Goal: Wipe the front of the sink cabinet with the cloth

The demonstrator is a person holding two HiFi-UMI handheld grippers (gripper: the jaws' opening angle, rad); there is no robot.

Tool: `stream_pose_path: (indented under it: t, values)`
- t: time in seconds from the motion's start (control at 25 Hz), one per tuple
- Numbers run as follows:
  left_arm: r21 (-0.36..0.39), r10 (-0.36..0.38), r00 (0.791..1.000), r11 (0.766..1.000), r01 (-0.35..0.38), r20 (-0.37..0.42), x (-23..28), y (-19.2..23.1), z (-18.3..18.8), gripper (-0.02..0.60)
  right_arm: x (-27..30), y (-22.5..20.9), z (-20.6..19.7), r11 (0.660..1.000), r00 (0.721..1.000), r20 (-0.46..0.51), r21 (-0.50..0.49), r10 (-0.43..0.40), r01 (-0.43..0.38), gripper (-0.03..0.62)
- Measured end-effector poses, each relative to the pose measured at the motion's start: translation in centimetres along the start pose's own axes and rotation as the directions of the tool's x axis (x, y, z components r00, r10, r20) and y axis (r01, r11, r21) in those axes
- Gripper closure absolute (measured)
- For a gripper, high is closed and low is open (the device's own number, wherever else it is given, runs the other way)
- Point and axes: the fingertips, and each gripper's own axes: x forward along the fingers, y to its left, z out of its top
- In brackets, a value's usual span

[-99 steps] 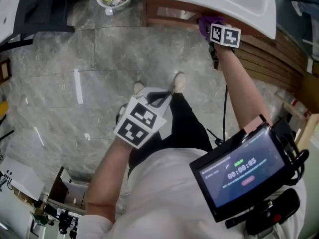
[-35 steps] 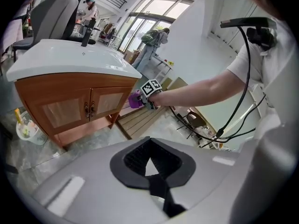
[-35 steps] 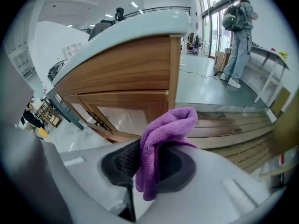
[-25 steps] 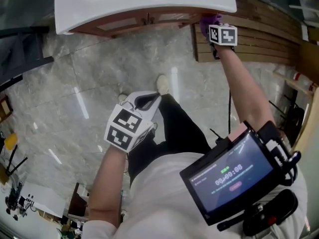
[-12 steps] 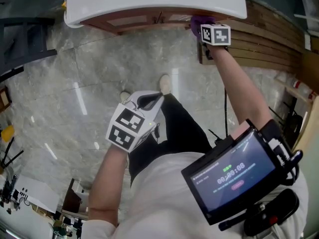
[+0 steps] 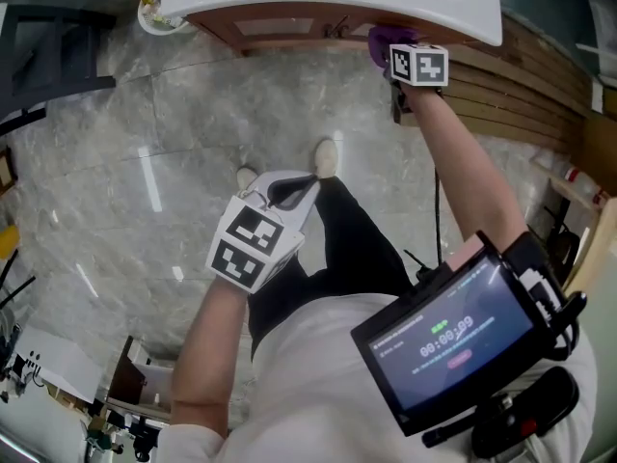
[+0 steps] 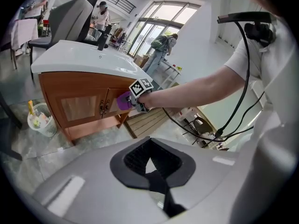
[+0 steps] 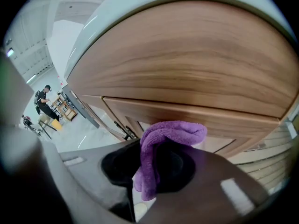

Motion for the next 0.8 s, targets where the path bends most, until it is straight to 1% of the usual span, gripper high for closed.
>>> stream_pose_path:
  t: [0.36,0.8]
  values:
    - [-0.034,0.015,0.999,0.999,-0.014,0.028,-3.7,2.2,-2.4,0.577,2.1,6.1,1.2,0.999,1.000,-0.025,-0.047,0.019,-0.020,0.522]
    - [-0.069,0.063,0.996,0.996,-0.059,0.061,-8.3,4.9,-5.3,0.577,4.1,12.9,2.3,0.994,0.999,-0.041,-0.103,0.034,-0.038,0.522]
